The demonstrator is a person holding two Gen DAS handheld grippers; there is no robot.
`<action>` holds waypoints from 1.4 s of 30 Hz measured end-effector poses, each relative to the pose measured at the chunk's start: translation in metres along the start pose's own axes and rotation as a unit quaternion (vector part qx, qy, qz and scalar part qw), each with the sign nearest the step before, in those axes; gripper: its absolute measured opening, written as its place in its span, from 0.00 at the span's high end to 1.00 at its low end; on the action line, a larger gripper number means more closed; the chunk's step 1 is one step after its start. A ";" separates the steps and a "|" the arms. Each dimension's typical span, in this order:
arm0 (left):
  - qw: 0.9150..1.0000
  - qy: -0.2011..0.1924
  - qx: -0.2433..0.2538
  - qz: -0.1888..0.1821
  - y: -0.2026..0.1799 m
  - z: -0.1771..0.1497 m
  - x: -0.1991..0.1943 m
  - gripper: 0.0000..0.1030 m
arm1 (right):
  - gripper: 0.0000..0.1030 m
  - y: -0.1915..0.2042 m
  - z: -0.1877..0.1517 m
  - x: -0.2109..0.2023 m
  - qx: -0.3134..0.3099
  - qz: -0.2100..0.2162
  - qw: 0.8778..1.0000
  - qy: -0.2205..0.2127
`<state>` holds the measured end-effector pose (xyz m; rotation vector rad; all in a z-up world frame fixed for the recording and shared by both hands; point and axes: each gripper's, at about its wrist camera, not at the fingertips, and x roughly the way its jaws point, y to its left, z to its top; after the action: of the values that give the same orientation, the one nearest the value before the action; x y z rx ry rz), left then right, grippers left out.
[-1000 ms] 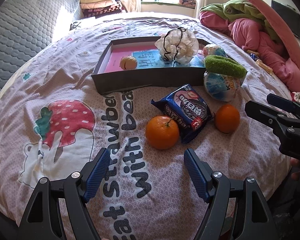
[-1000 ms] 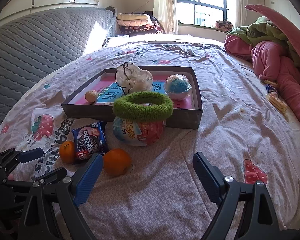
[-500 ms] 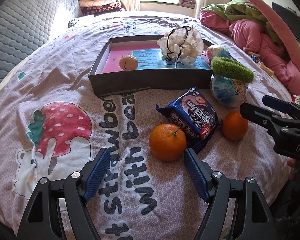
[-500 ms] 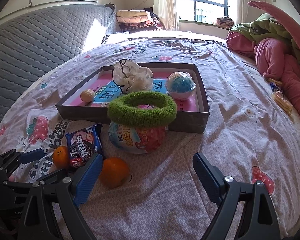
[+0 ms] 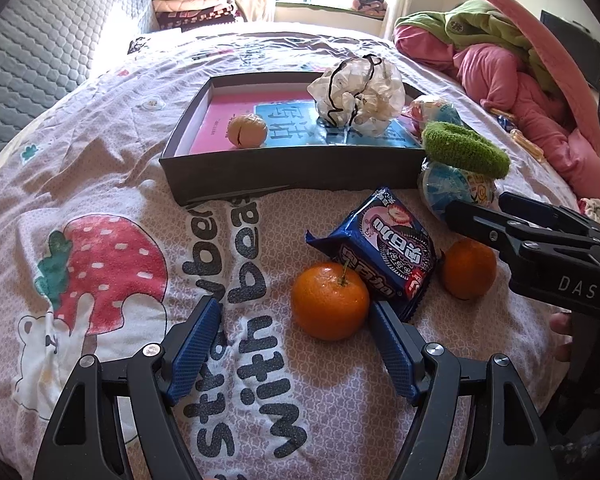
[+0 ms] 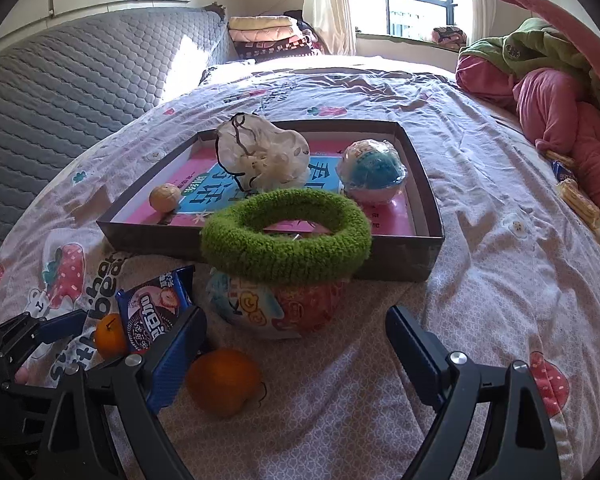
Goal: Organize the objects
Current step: 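Grasp the green fuzzy ring with the right gripper while the left lowers around the orange, then lift the green ring with the right gripper while the left closes on the orange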
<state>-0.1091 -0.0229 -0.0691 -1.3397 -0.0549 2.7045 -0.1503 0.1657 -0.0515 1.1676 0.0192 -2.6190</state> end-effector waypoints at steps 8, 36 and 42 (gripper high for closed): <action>1.000 -0.002 -0.001 -0.006 0.002 0.004 0.004 0.24 | 0.12 0.001 0.005 0.011 0.004 0.006 1.000 0.004; 0.999 -0.005 0.015 -0.047 -0.004 0.017 0.013 0.63 | 0.46 0.011 0.017 0.028 -0.022 0.013 1.000 0.016; 0.999 -0.003 0.010 -0.050 -0.003 0.022 0.013 0.63 | 0.46 0.016 0.021 0.023 -0.036 0.018 0.999 0.010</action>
<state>-0.1344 -0.0173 -0.0658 -1.2866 -0.0929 2.6194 -0.1764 0.1418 -0.0522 1.1597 0.0953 -2.5536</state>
